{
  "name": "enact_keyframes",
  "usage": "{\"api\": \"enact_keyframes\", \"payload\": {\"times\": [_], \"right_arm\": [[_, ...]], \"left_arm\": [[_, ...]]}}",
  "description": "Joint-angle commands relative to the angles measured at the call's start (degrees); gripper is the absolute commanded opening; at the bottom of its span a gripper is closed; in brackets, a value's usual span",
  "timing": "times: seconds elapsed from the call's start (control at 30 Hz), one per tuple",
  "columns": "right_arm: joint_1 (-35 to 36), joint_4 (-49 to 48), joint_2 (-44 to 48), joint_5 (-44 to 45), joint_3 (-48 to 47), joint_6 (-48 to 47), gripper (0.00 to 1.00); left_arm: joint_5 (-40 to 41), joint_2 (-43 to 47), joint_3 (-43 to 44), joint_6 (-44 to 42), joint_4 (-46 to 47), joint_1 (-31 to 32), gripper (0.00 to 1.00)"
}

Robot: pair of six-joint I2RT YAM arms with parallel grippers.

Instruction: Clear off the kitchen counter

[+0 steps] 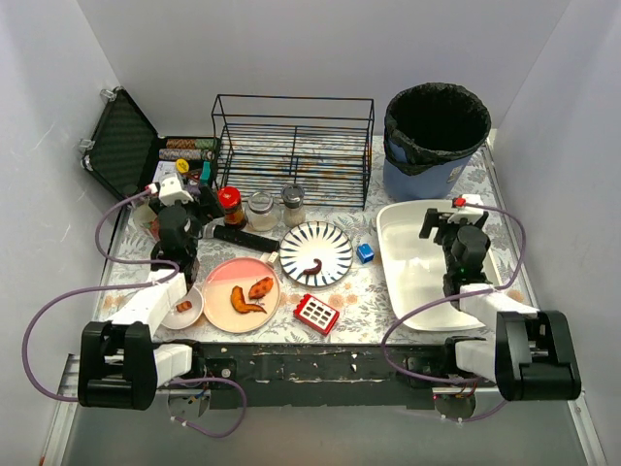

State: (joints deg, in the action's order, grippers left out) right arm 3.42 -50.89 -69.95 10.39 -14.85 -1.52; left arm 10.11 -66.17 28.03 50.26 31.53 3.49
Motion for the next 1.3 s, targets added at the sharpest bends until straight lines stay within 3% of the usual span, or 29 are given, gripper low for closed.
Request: {"api": "enact_keyframes", "payload": {"times": [0.0, 0.23, 0.4, 0.6, 0.97, 1.1, 1.2, 1.27], "right_arm": [[-0.17, 14.83, 5.7, -1.77, -6.76, 10.55, 0.97], [-0.08, 38.63, 7.2, -6.52, -18.79, 19.09, 0.97], [-0.17, 54.57, 4.48, -5.03, -27.68, 16.47, 0.97], [-0.17, 59.58, 4.39, -11.6, -32.16, 17.95, 0.98], [1.06, 66.01, 2.98, -15.66, -38.41, 20.32, 0.96], [5.09, 67.5, 2.98, -14.53, -40.16, 24.09, 0.95], [11.15, 69.69, 2.37, -10.67, -42.09, 26.91, 0.95], [15.81, 72.94, 0.7, -6.79, -44.55, 29.02, 0.95]], "left_arm": [[1.93, 1.4, 7.02, 3.43, -15.87, 0.03, 0.98], [4.04, 2.71, 14.32, 3.97, -26.51, 0.03, 0.98], [7.63, 3.42, 18.02, 2.03, -31.26, 0.03, 0.98], [3.44, 0.17, 25.74, 6.95, -41.89, 0.03, 0.98], [-1.67, 0.26, 30.5, 7.75, -47.08, 0.55, 0.98], [2.79, -0.01, 31.29, 8.19, -49.63, 4.06, 0.98], [8.78, -0.27, 31.65, 8.45, -51.65, 8.54, 0.98], [8.44, -0.45, 31.12, 10.02, -52.18, 10.04, 0.98]]}}
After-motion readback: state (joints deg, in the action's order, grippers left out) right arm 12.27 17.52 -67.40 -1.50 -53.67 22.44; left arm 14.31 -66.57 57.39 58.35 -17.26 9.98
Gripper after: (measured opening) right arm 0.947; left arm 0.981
